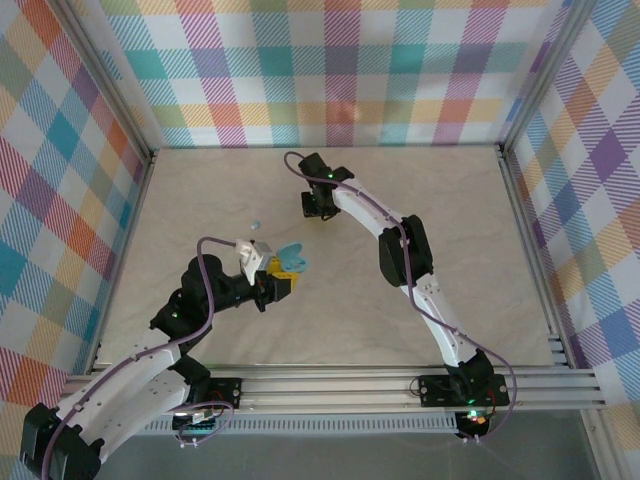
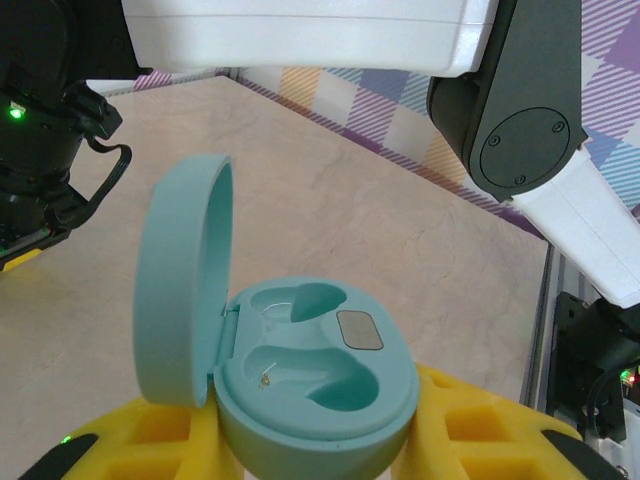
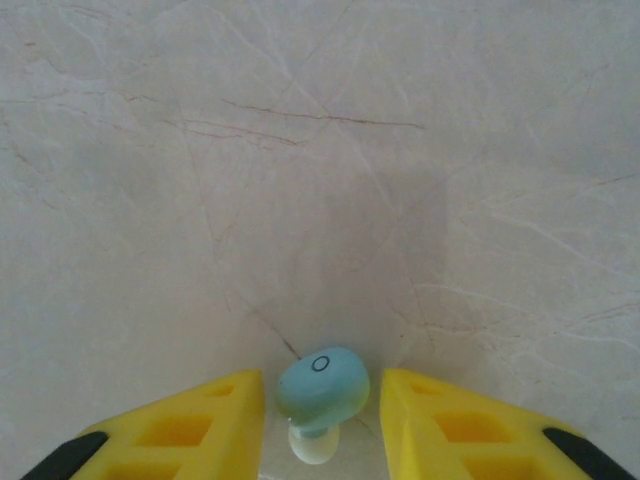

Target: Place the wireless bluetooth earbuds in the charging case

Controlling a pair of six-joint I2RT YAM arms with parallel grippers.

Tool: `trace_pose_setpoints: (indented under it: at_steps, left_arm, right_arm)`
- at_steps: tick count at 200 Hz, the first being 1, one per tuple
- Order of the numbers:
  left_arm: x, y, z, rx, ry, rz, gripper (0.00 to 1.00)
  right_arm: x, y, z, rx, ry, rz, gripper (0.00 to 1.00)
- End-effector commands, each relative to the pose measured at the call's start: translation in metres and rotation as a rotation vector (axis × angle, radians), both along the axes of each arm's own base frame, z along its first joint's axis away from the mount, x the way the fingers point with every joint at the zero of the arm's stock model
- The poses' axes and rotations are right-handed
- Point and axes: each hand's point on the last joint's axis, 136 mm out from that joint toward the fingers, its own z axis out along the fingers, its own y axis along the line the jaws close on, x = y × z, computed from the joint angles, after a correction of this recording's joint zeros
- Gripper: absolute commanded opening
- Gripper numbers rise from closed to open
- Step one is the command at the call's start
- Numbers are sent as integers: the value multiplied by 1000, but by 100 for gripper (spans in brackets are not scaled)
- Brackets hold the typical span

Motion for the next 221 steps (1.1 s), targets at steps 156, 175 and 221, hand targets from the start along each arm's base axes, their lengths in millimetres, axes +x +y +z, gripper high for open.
trace_pose_setpoints:
  at_steps: [156,175,221]
  left_arm:
    - [-4,4,11,-22,-12,7,14]
    - [-5,4,16,-28,-15,3,14]
    - [-1,2,20,-49,-21,5,14]
  right_arm:
    - [-57,-31,36,126,41,69,20]
    - [-76,-41,54,193,45,84,20]
    - [-137,-67,101,357,37,152,20]
